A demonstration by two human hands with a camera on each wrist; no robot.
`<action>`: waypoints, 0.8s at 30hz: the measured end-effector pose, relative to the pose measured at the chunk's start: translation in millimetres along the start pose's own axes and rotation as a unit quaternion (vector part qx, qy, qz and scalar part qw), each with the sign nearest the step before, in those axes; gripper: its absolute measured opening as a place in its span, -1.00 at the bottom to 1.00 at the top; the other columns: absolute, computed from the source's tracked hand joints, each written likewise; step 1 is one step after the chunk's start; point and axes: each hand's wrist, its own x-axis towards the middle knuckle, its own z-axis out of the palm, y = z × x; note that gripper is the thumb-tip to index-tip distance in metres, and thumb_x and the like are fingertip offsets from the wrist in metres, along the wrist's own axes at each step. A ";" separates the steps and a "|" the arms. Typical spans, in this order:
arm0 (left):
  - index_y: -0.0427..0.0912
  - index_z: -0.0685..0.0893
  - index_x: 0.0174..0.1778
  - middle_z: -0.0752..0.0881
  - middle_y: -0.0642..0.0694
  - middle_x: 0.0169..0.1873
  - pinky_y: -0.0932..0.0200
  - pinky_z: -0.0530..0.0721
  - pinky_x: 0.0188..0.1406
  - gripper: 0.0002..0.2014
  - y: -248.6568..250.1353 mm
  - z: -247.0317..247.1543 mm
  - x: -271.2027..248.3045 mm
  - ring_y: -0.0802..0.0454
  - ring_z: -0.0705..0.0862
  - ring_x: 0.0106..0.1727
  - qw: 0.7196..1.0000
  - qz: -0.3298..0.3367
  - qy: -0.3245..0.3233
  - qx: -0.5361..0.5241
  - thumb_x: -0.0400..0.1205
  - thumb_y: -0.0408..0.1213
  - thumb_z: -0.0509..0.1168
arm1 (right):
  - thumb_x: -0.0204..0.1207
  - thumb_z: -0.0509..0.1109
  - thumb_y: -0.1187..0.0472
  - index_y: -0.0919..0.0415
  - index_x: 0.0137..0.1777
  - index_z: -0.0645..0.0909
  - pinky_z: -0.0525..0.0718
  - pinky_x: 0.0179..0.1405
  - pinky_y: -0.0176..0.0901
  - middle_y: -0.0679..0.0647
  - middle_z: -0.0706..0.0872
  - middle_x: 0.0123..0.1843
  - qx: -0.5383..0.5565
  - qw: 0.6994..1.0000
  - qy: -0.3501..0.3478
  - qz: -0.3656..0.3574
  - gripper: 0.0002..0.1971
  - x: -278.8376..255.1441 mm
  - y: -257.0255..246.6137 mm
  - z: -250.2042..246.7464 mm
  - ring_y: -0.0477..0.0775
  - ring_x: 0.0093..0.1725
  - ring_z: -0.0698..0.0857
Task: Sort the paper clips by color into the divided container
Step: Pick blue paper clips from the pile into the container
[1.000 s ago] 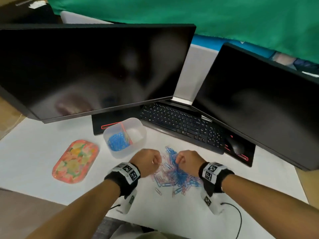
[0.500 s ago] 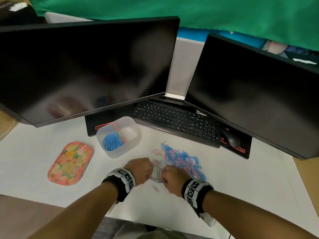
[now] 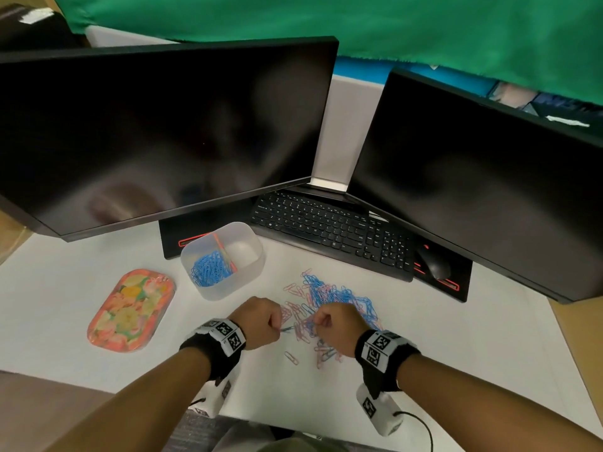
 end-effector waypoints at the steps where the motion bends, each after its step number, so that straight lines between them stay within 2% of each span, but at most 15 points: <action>1: 0.05 0.59 -0.42 0.67 0.16 -0.34 0.49 0.52 -0.31 -0.81 0.1 -0.7 -0.4 0.20 0.62 -0.30 1.000 -0.009 0.005 -0.028 0.42 -0.32 0.40 | 0.45 0.40 0.41 0.29 -0.16 0.71 0.67 -0.16 -0.39 0.11 0.78 -0.20 0.019 1.000 0.008 0.011 -0.92 0.5 0.1 -1.4 -0.07 -0.24 0.69; 2: 0.05 0.62 -0.41 0.70 0.14 -0.33 0.52 0.51 -0.33 -0.81 -0.1 -0.9 -0.3 0.22 0.63 -0.30 0.998 -0.016 0.012 -0.054 0.42 -0.33 0.42 | 0.45 0.39 0.43 0.26 -0.13 0.71 0.65 -0.24 -0.43 0.03 0.72 -0.31 0.033 0.999 0.008 0.027 -0.89 1.1 -0.2 -3.0 -0.14 -0.33 0.63; 4: 0.03 0.70 -0.31 0.77 0.06 -0.29 0.45 0.59 -0.27 -0.85 0.0 -2.3 0.0 0.15 0.69 -0.25 0.994 -0.025 0.027 -0.101 0.41 -0.34 0.45 | 0.46 0.36 0.44 0.19 -0.02 0.69 0.54 -0.39 -0.52 -0.10 0.51 -0.46 0.047 0.998 -0.005 0.051 -0.80 2.8 -1.1 -5.4 -0.21 -0.49 0.48; 6: -0.01 0.75 -0.11 0.79 0.01 -0.27 0.36 0.65 -0.18 -0.81 -0.1 -2.7 0.5 0.15 0.70 -0.25 0.988 -0.035 0.029 -0.147 0.43 -0.36 0.47 | 0.51 0.33 0.40 0.14 0.06 0.68 0.56 -0.37 -0.42 -0.13 0.45 -0.51 0.054 0.996 -0.024 0.069 -0.78 4.6 -2.5 -7.3 -0.20 -0.53 0.48; 8: -0.03 0.76 -0.04 0.79 0.01 -0.26 0.33 0.67 -0.10 -0.78 -2.0 -1.4 1.4 0.17 0.69 -0.25 0.982 -0.037 0.028 -0.183 0.44 -0.37 0.50 | 0.56 0.27 0.39 0.19 0.00 0.67 0.67 -0.31 -0.23 -0.08 0.54 -0.48 0.084 0.992 -0.038 0.092 -0.82 5.6 -5.3 -9.2 -0.06 -0.43 0.63; 11: -0.02 0.81 -0.05 0.82 -0.01 -0.19 0.20 0.73 0.02 -0.82 -5.1 0.1 2.7 0.14 0.70 -0.21 0.978 -0.038 0.021 -0.203 0.46 -0.29 0.52 | 0.57 0.18 0.41 0.27 -0.14 0.62 0.73 -0.27 -0.13 0.04 0.67 -0.31 0.155 0.975 -0.054 0.147 -0.81 7.3 -9.7 -10.6 0.06 -0.31 0.71; 12: -0.04 0.81 -0.02 0.82 -0.04 -0.17 0.19 0.73 0.01 -0.82 -5.0 0.2 2.6 0.13 0.70 -0.21 0.977 -0.039 0.016 -0.209 0.47 -0.28 0.51 | 0.56 0.16 0.41 0.27 -0.17 0.61 0.72 -0.30 -0.11 0.10 0.68 -0.28 0.179 0.970 -0.055 0.158 -0.79 8.3 -11.0 -10.4 0.09 -0.30 0.72; 14: -0.10 0.80 0.01 0.81 -0.11 -0.13 0.34 0.68 -0.15 -0.83 -1.9 -0.5 1.9 0.13 0.66 -0.23 0.974 -0.040 0.014 -0.222 0.52 -0.29 0.48 | 0.55 0.14 0.39 0.24 -0.16 0.60 0.66 -0.39 -0.16 0.16 0.68 -0.27 0.211 0.961 -0.057 0.171 -0.79 10.2 -13.3 -10.5 0.12 -0.31 0.72; 17: -0.10 0.76 -0.08 0.77 -0.11 -0.21 0.48 0.57 -0.34 -0.93 4.7 -2.7 0.8 0.14 0.62 -0.28 0.964 -0.045 0.020 -0.262 0.57 -0.33 0.40 | 0.53 0.14 0.41 0.26 -0.09 0.59 0.56 -0.47 -0.23 0.13 0.69 -0.29 0.264 0.944 -0.055 0.191 -0.82 11.3 -18.0 -11.3 0.10 -0.37 0.69; 20: -0.19 0.70 -0.17 0.74 -0.13 -0.31 0.41 0.58 -0.39 -0.96 10.5 -6.3 -1.1 0.08 0.62 -0.33 0.944 -0.061 0.015 -0.325 0.59 -0.37 0.37 | 0.56 0.21 0.35 0.28 -0.08 0.57 0.55 -0.43 -0.21 0.12 0.64 -0.33 0.317 0.922 -0.048 0.215 -0.90 14.5 -22.8 -11.4 0.08 -0.44 0.64; 24: -0.29 0.65 -0.28 0.76 -0.48 -0.19 0.22 0.66 -0.29 -0.86 15.1 -12.3 -2.3 -0.14 0.69 -0.25 0.908 -0.049 0.037 -0.414 0.55 -0.55 0.28 | 0.57 0.25 0.29 0.27 -0.19 0.52 0.57 -0.50 -0.23 0.13 0.59 -0.39 0.357 0.906 -0.040 0.223 -0.89 20.5 -33.6 -12.4 0.08 -0.48 0.60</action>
